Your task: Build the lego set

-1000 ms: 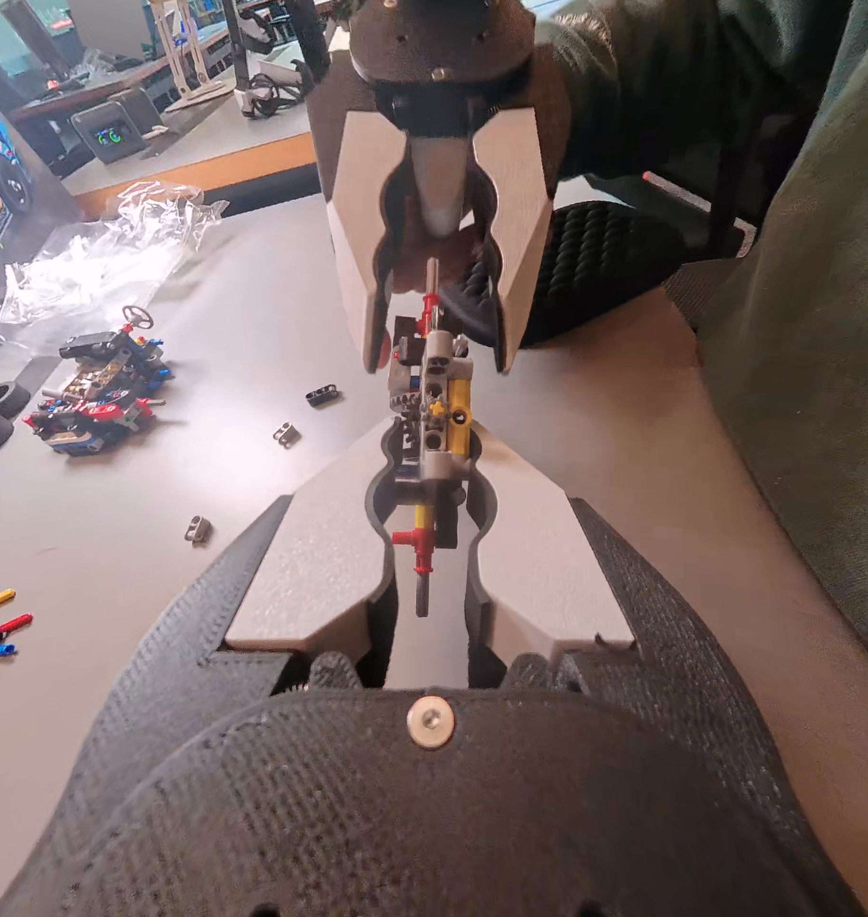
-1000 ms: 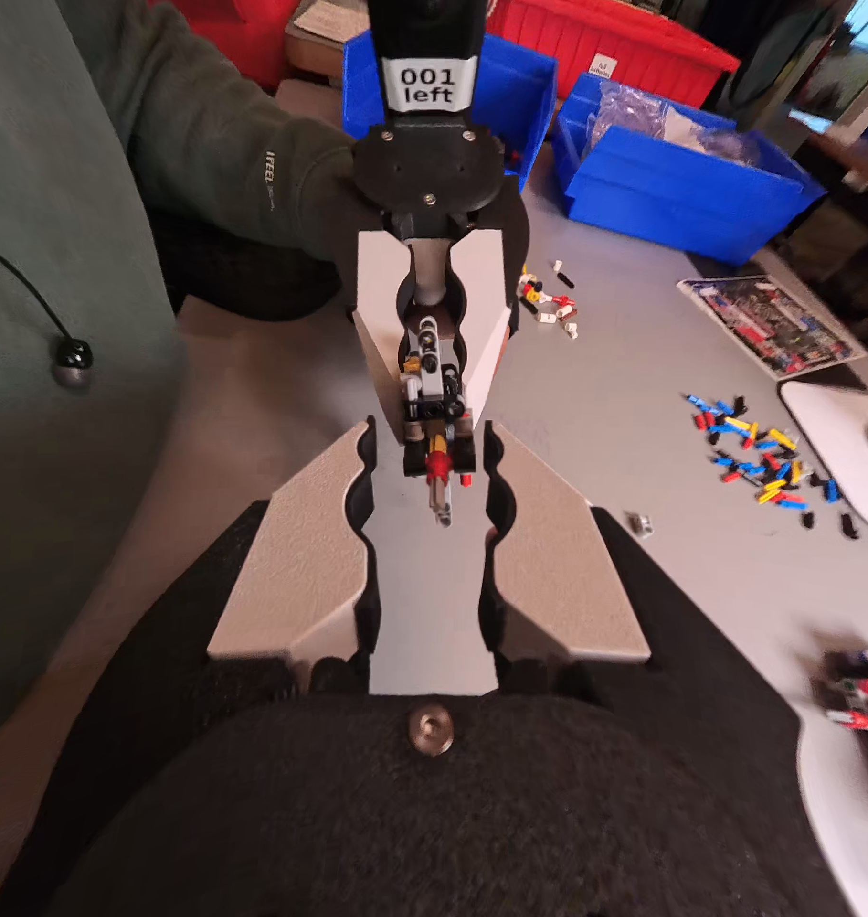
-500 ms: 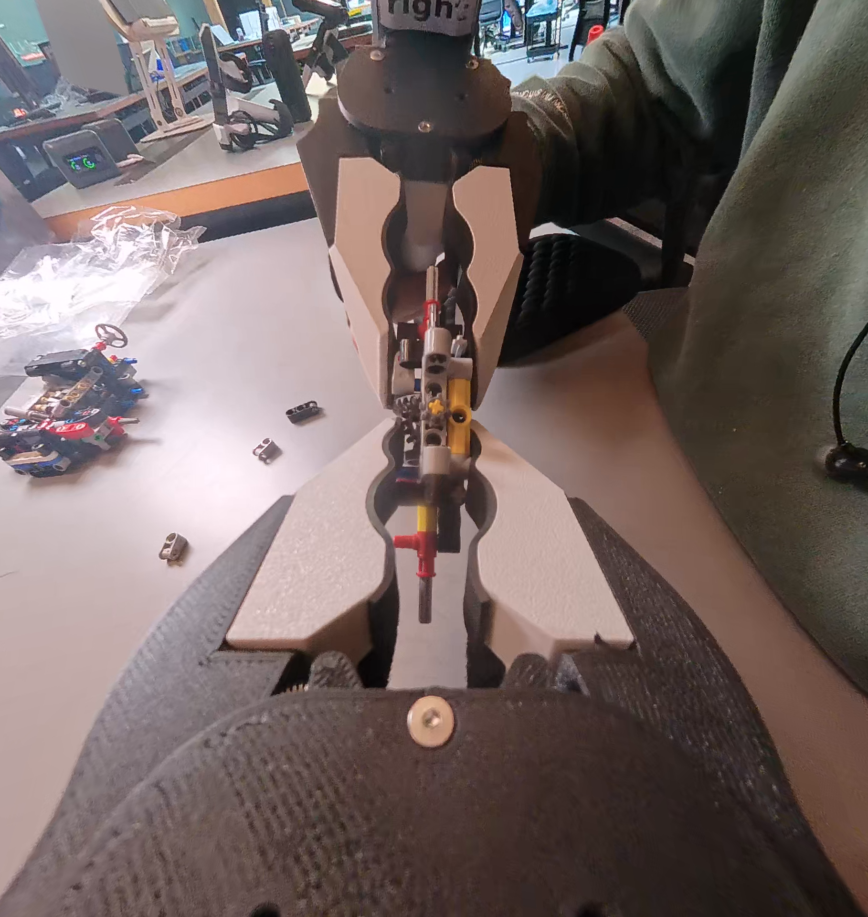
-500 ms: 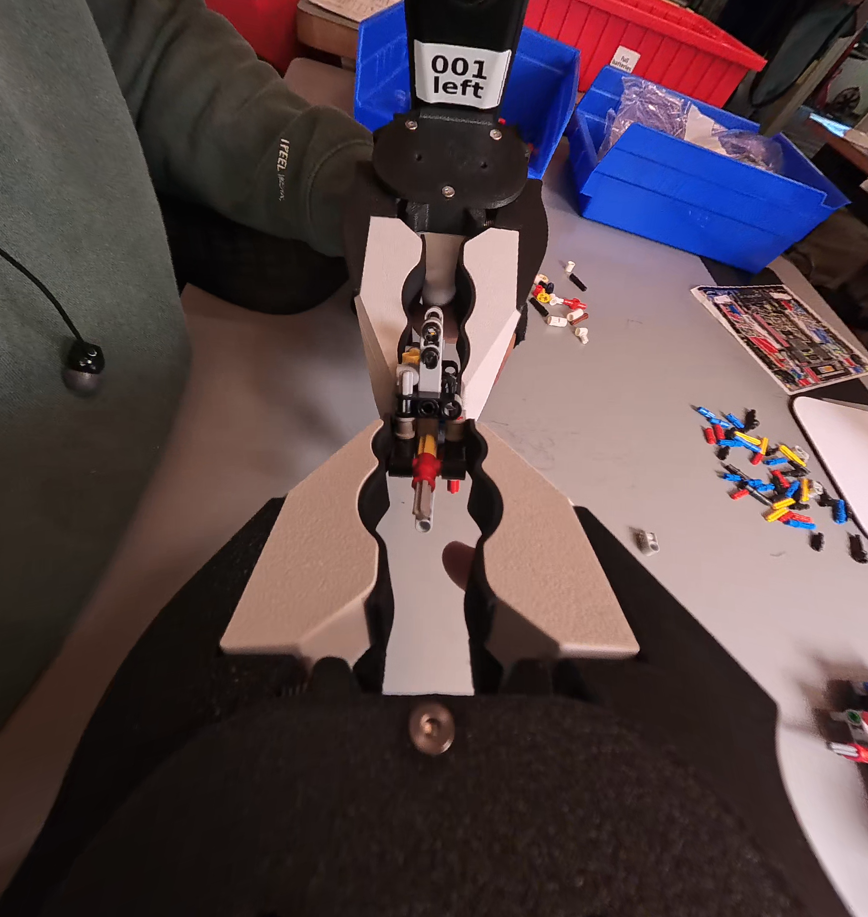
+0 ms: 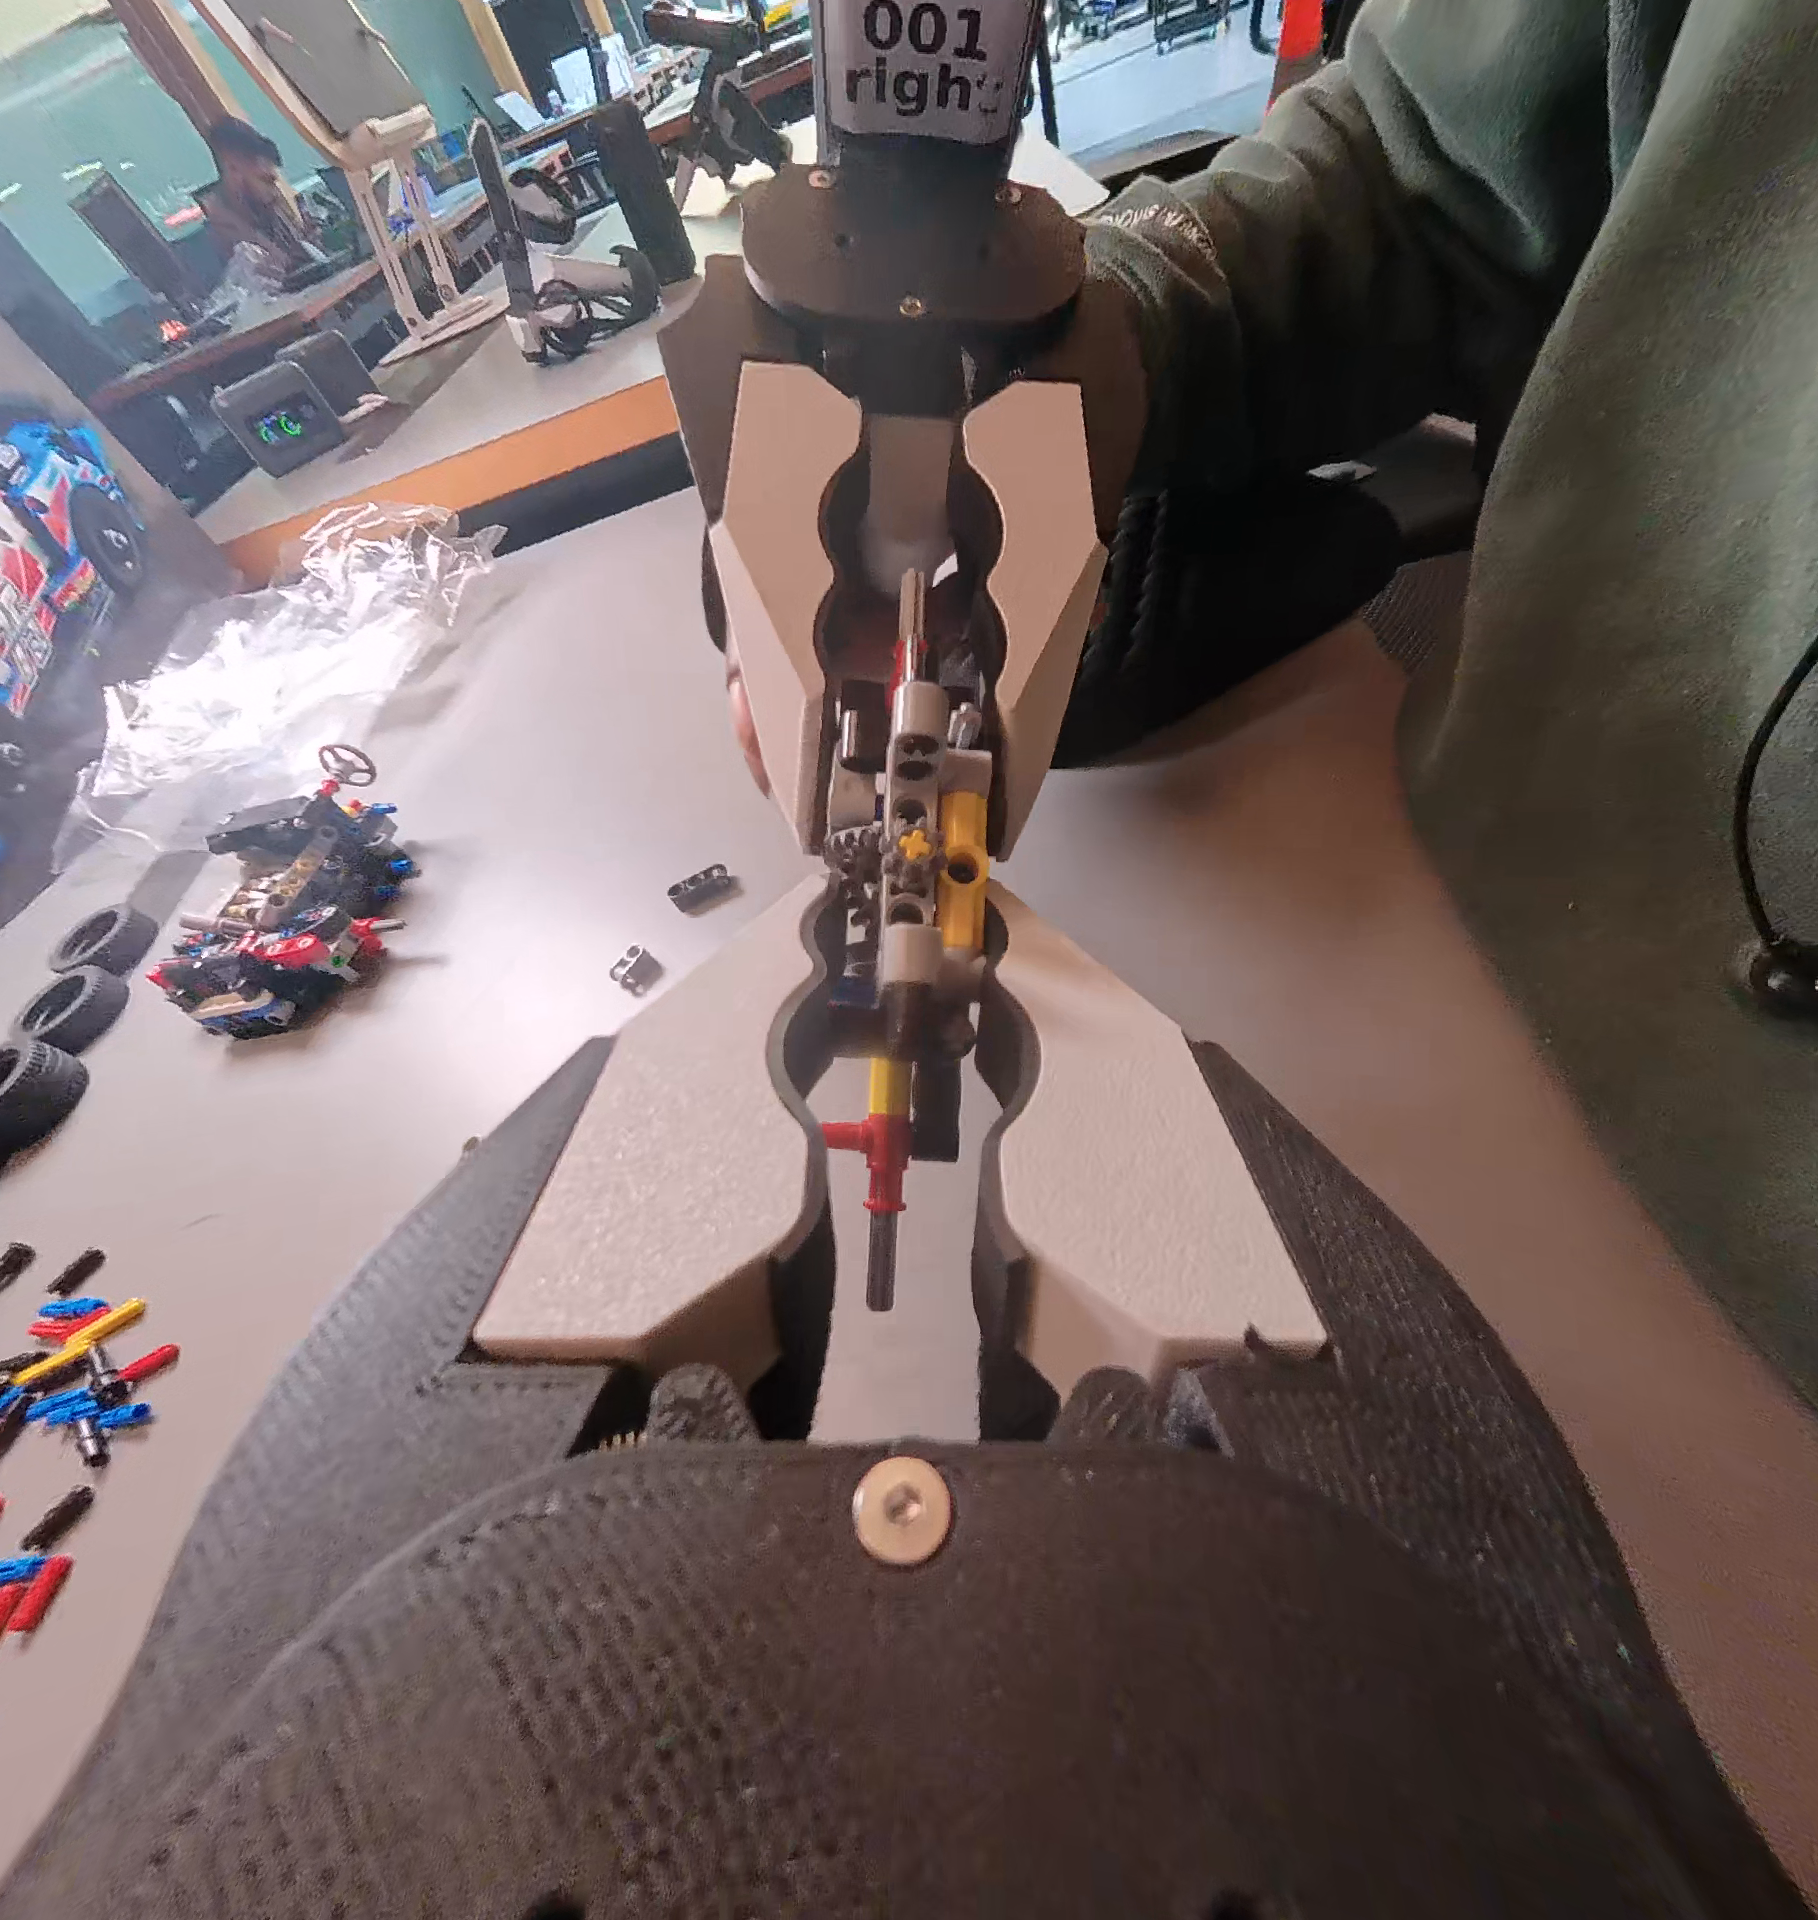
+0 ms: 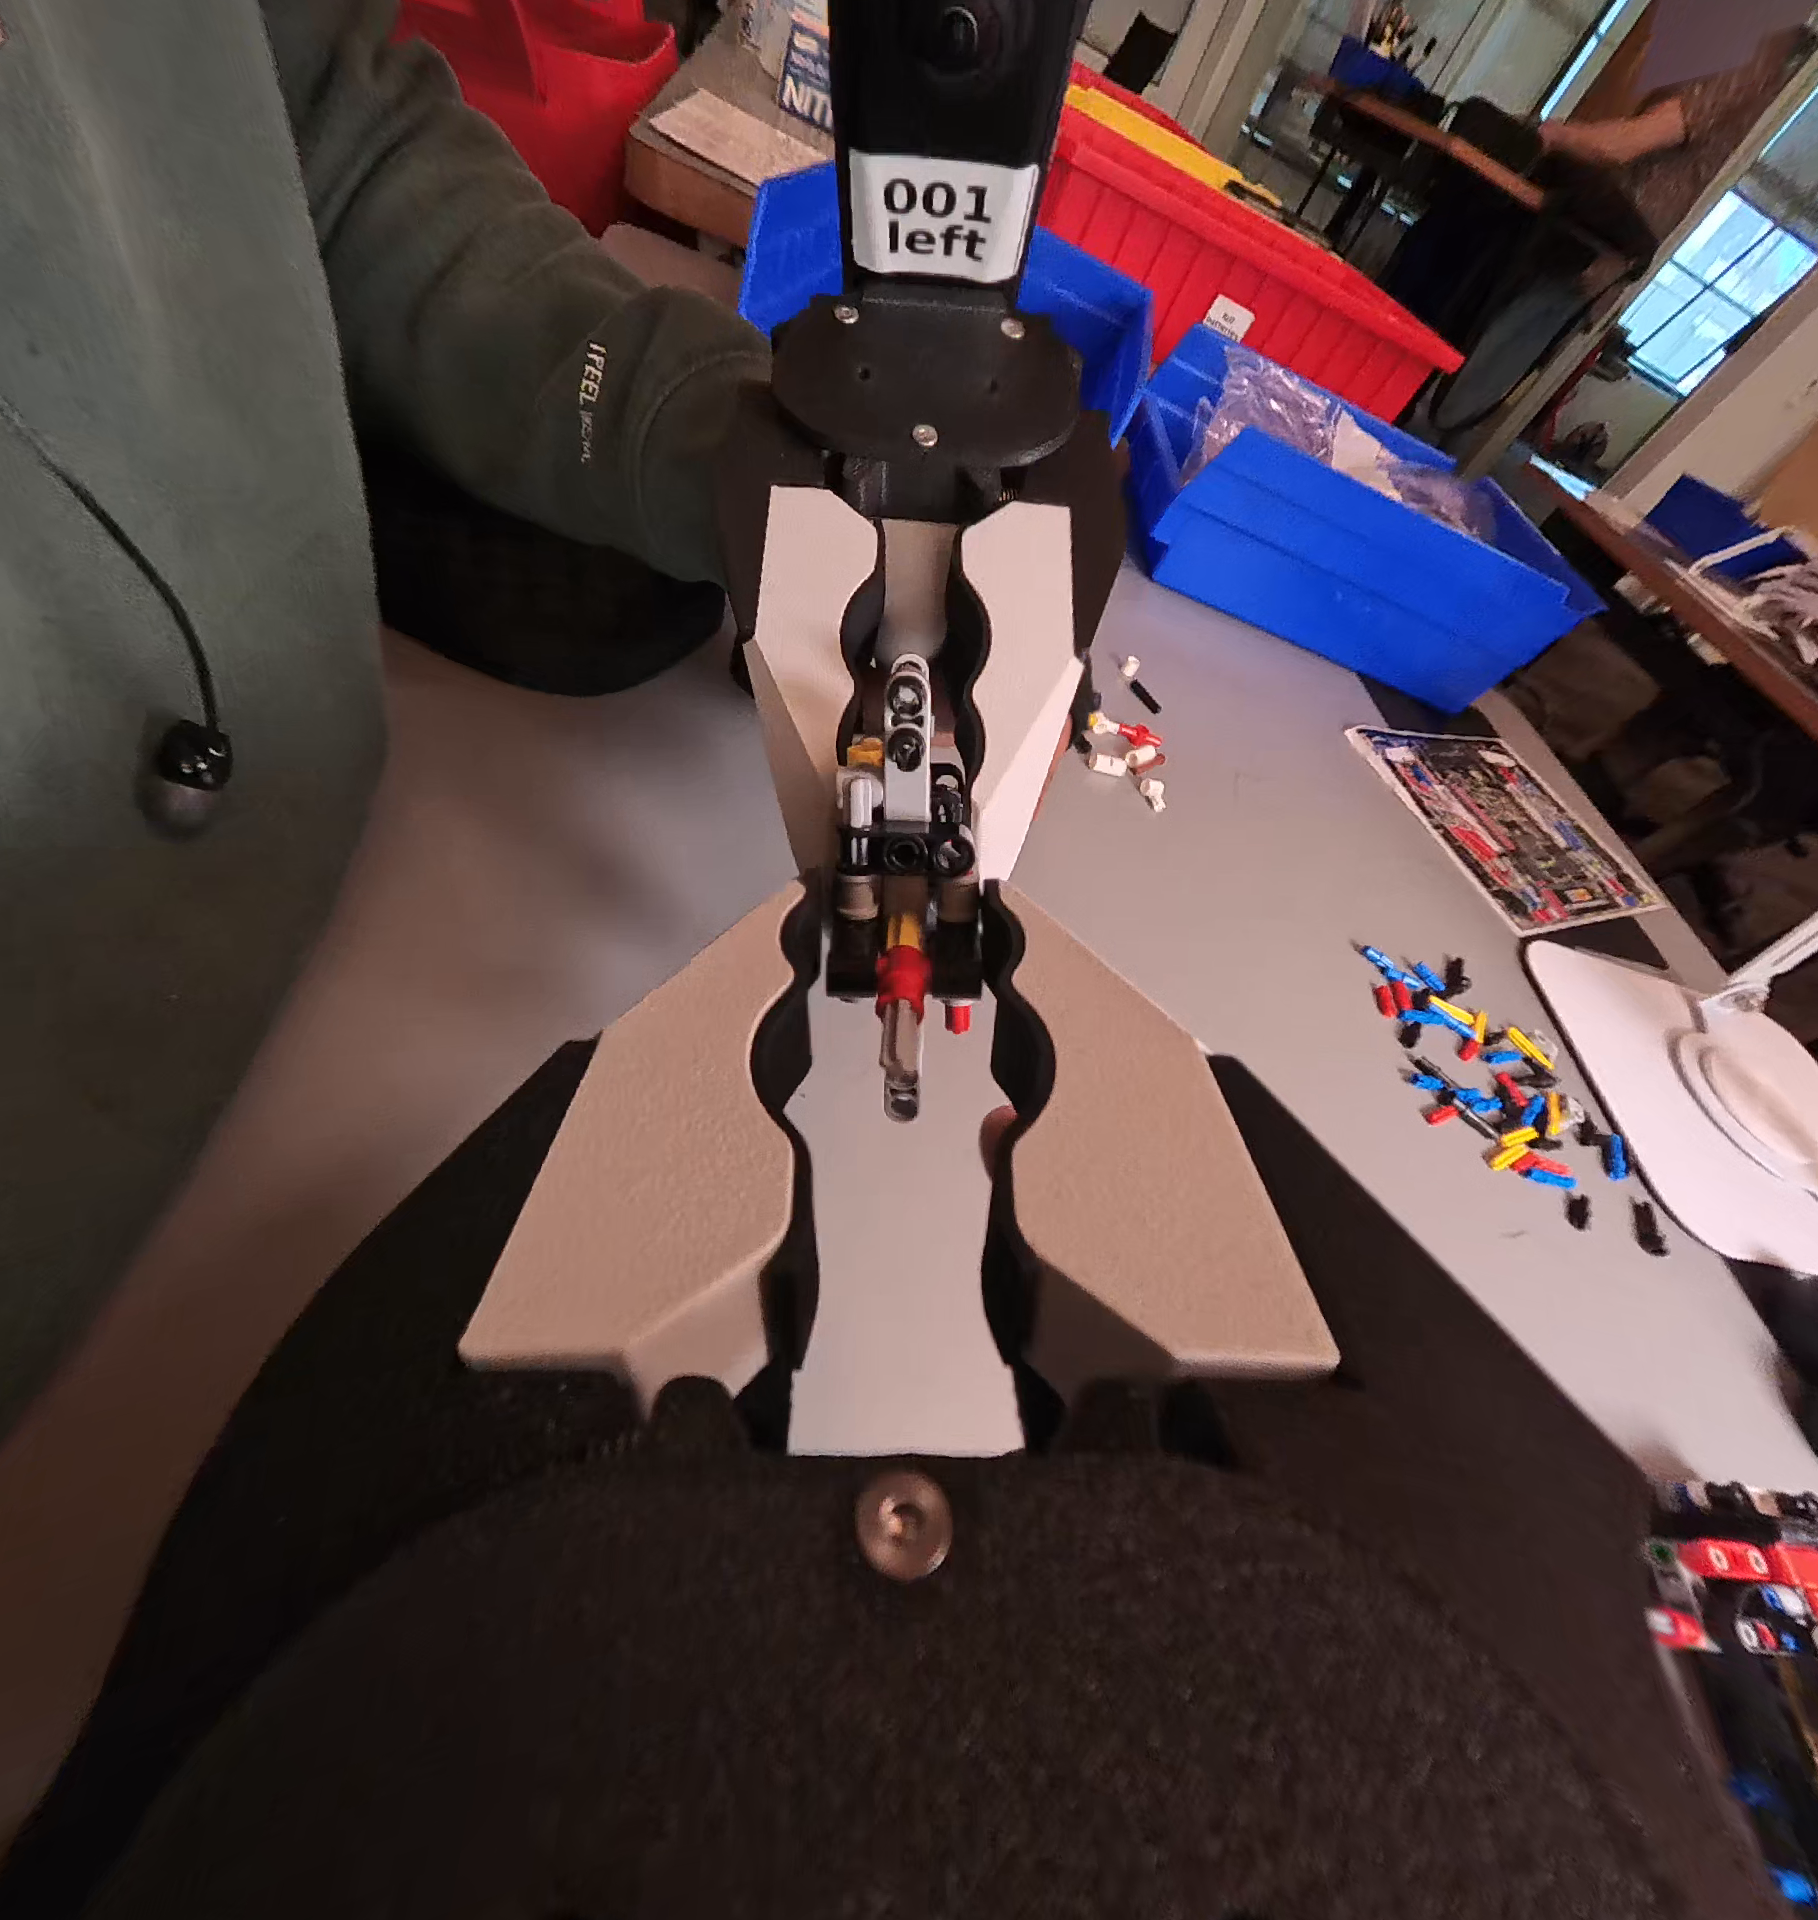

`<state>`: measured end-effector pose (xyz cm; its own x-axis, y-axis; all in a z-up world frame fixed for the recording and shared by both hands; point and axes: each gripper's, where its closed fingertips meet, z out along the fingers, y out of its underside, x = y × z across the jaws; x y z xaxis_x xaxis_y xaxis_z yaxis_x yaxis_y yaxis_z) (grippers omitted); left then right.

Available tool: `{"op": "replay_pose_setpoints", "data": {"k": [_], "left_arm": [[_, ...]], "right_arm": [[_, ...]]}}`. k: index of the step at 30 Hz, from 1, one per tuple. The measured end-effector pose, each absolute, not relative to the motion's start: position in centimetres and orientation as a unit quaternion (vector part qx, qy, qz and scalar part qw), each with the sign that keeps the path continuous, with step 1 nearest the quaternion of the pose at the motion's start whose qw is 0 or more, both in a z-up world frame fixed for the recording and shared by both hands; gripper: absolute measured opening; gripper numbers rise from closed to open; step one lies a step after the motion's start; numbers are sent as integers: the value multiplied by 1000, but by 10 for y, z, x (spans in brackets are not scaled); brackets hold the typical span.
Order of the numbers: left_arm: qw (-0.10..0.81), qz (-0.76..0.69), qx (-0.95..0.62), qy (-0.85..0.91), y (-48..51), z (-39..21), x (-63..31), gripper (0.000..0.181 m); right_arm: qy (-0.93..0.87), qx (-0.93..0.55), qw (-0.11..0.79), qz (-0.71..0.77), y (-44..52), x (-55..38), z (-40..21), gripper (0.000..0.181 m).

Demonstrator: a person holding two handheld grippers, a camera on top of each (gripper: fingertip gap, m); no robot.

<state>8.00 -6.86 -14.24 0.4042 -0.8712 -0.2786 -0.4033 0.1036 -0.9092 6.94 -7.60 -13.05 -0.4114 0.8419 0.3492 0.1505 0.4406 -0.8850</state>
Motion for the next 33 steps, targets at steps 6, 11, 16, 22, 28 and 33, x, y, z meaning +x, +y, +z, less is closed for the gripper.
{"op": "replay_pose_setpoints", "data": {"k": [6, 11, 16, 22, 28, 33], "left_arm": [[547, -203, -636, 506, -68, -144, 76, 20], [550, -203, -633, 505, -69, -141, 76, 19], [548, -201, -631, 512, -71, -140, 77, 19], [536, -232, -640, 499, -71, -144, 76, 20], [525, -254, -663, 468, -64, -149, 74, 20], [517, -251, -677, 460, -60, -153, 72, 20]], "right_arm": [[-724, -334, 439, 414, -75, 67, -130, 26], [-711, -332, 438, 439, -76, 67, -128, 26], [-700, -332, 423, 470, -79, 68, -126, 26], [-701, -348, 398, 479, -78, 67, -131, 25], [-681, -380, 379, 498, -70, 64, -134, 26], [-670, -379, 377, 515, -67, 65, -132, 29]]}}
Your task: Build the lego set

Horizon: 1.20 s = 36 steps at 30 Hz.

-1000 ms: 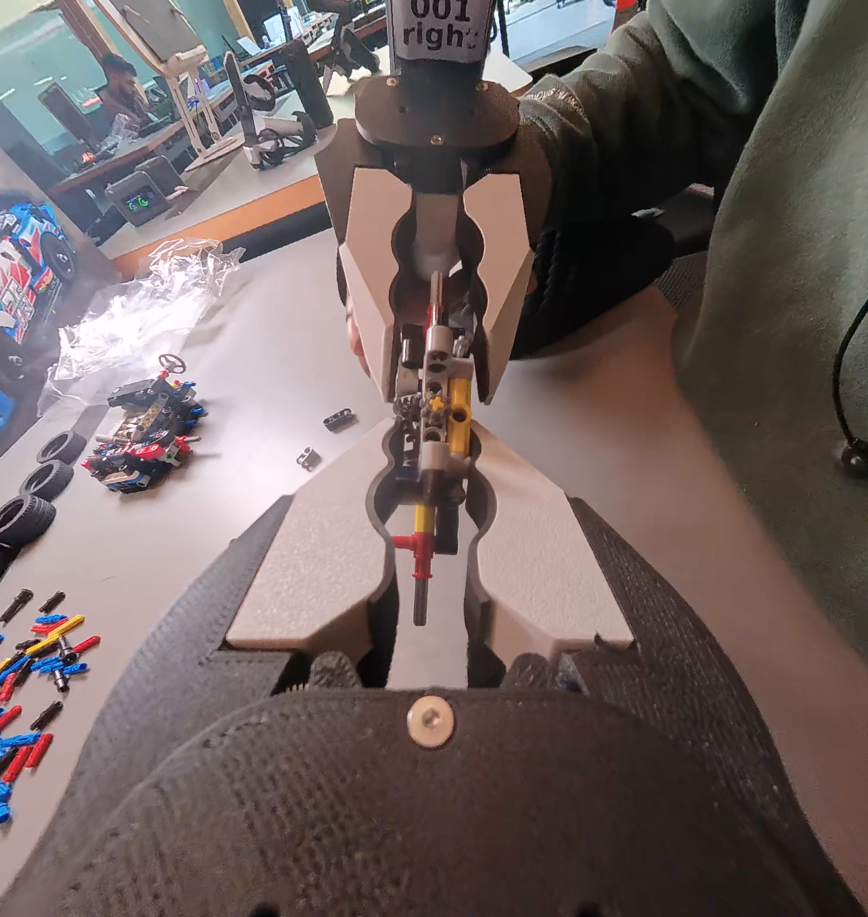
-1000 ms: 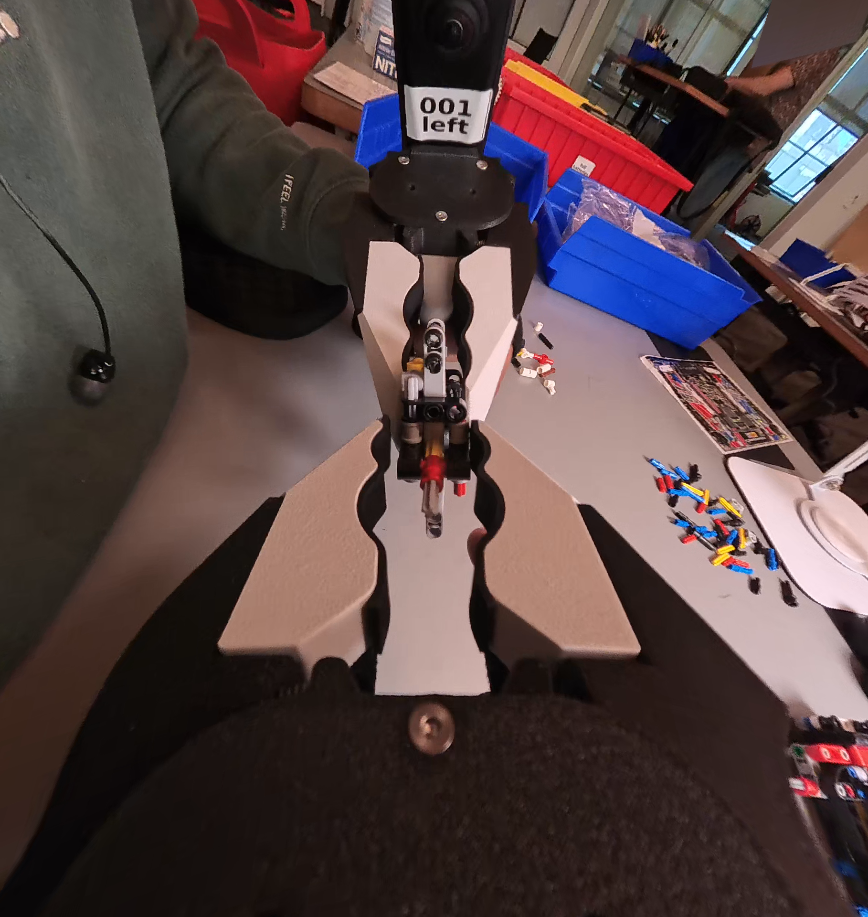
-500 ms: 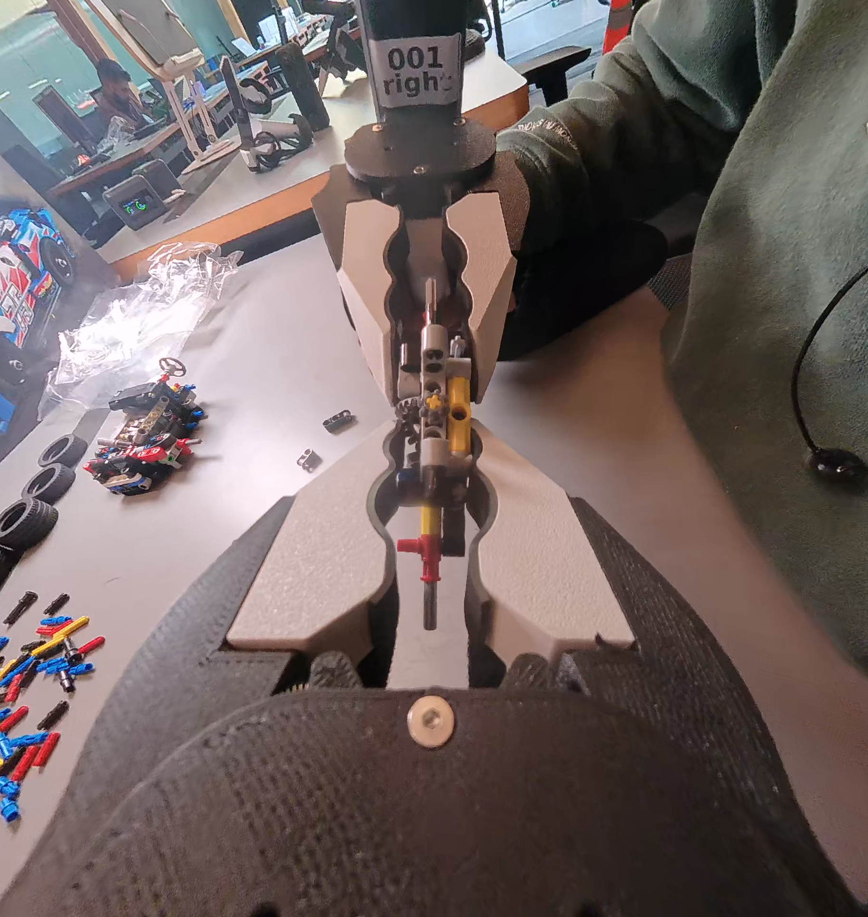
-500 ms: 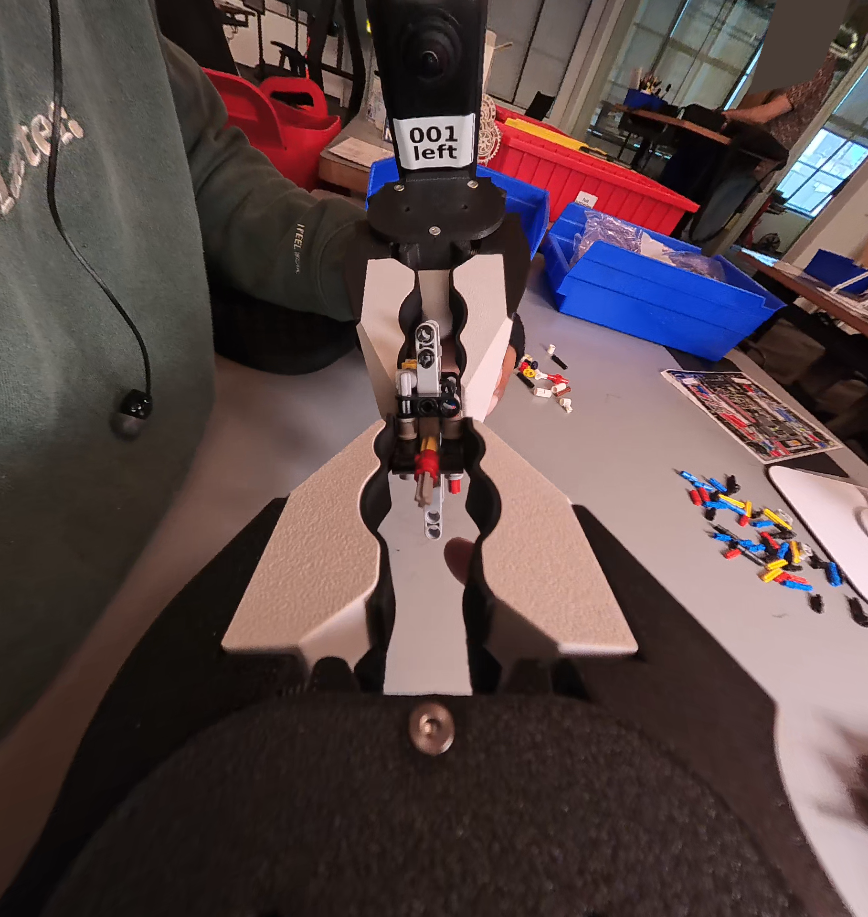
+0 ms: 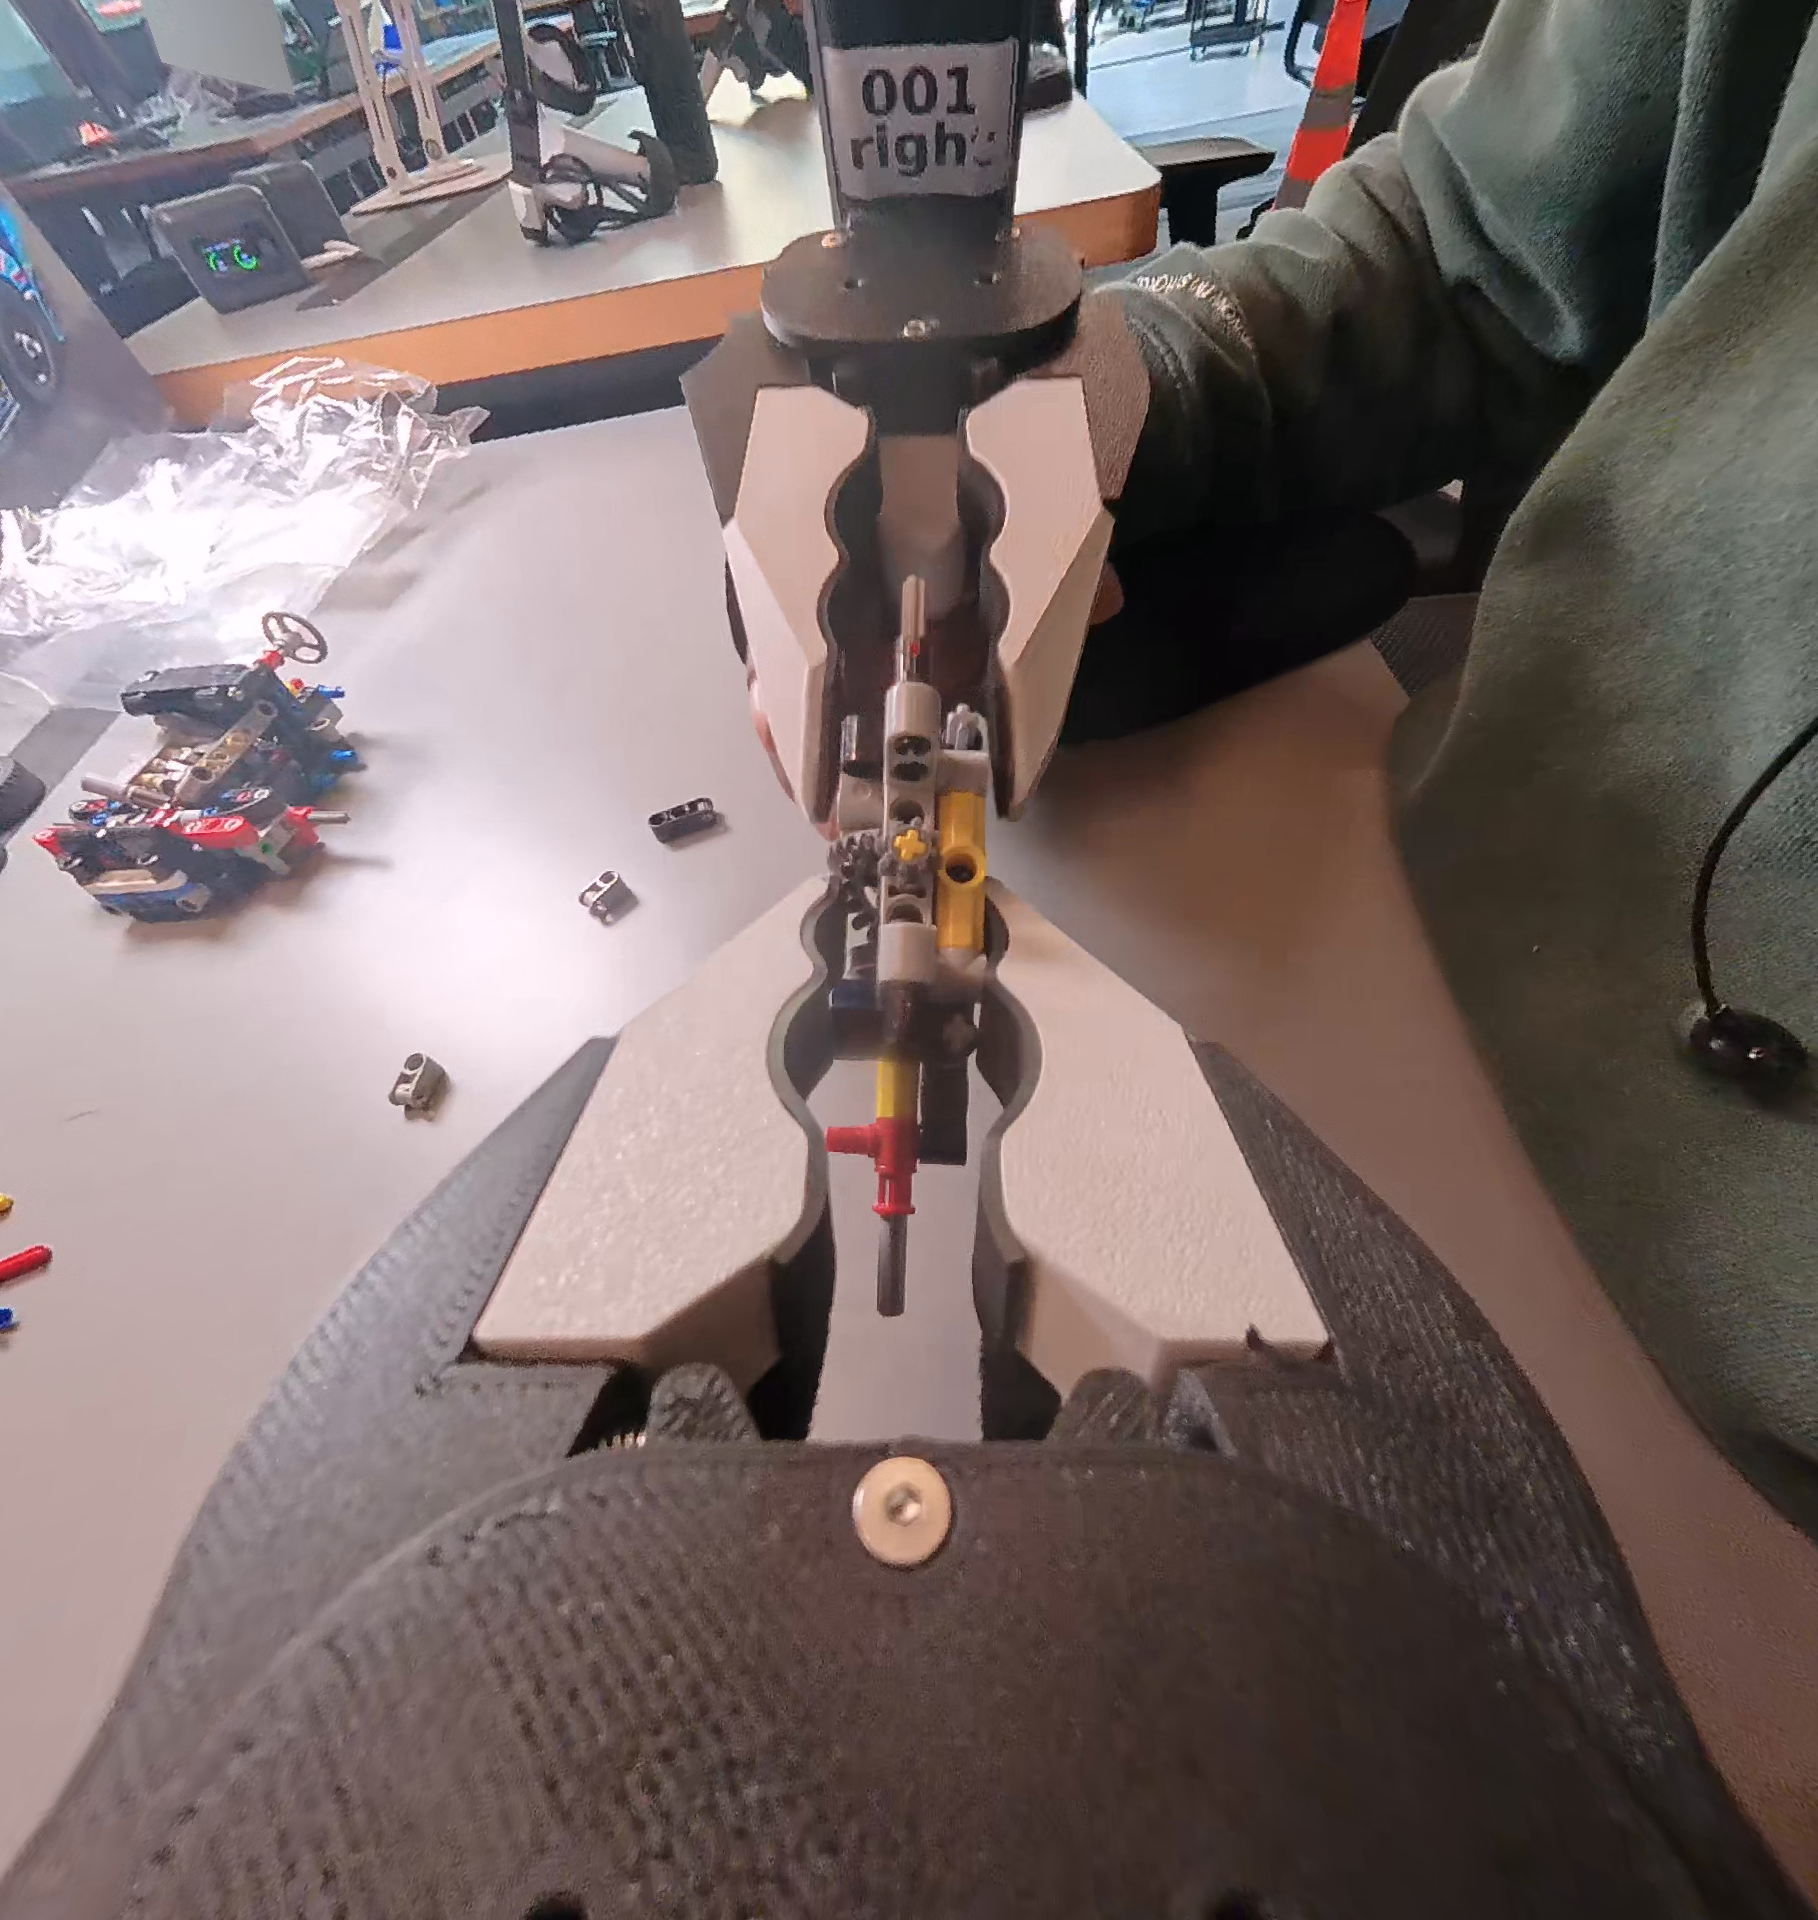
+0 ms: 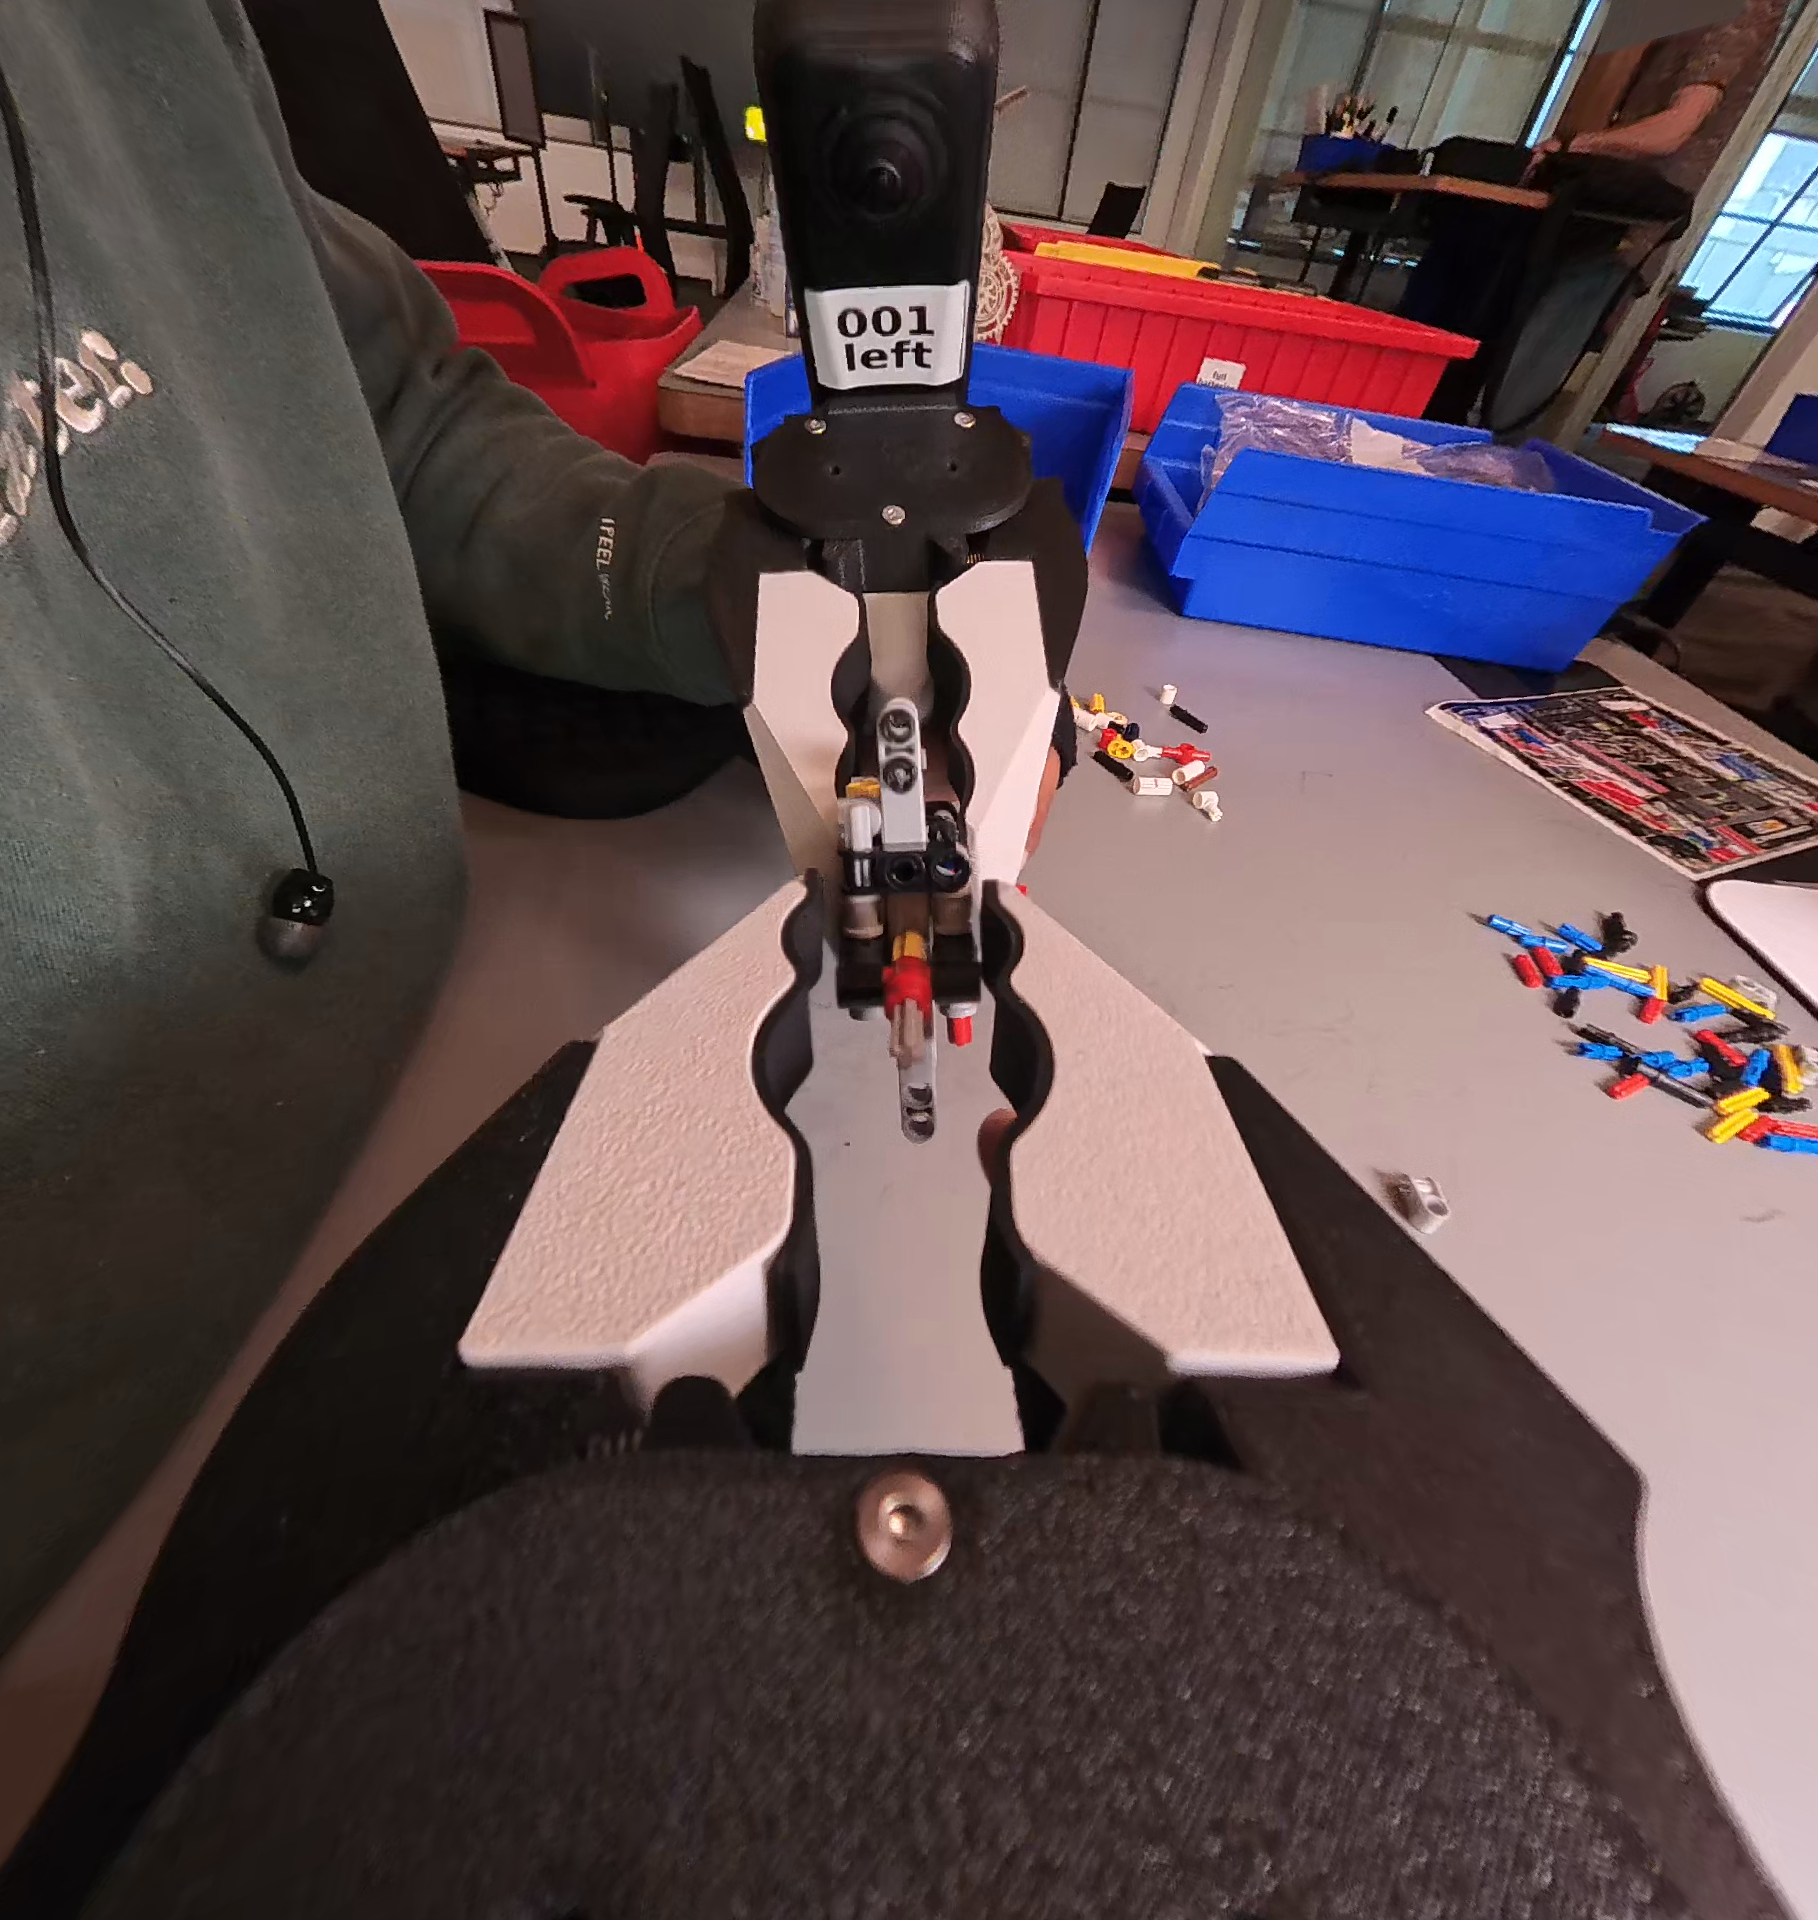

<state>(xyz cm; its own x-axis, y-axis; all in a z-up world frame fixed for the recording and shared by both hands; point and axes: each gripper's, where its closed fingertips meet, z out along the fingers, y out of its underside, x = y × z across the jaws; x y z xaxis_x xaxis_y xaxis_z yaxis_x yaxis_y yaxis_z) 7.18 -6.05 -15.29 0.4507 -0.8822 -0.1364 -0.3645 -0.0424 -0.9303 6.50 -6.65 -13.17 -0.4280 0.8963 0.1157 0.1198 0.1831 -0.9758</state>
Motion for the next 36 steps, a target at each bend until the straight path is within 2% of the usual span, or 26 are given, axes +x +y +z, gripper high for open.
{"op": "replay_pose_setpoints", "data": {"k": [4, 8, 18, 31, 36], "left_arm": [[514, -248, -681, 459, -60, -154, 70, 20], [512, -240, -680, 467, -62, -155, 72, 20], [533, -203, -656, 494, -66, -145, 75, 20], [517, -217, -662, 497, -63, -165, 76, 21], [514, -225, -675, 479, -59, -167, 71, 31]], "right_arm": [[-684, -380, 378, 496, -64, 67, -136, 32], [-694, -375, 390, 475, -66, 65, -138, 25], [-707, -347, 410, 459, -72, 69, -130, 25], [-713, -384, 353, 469, -68, 68, -149, 25], [-731, -395, 347, 434, -65, 65, -156, 25]]}}
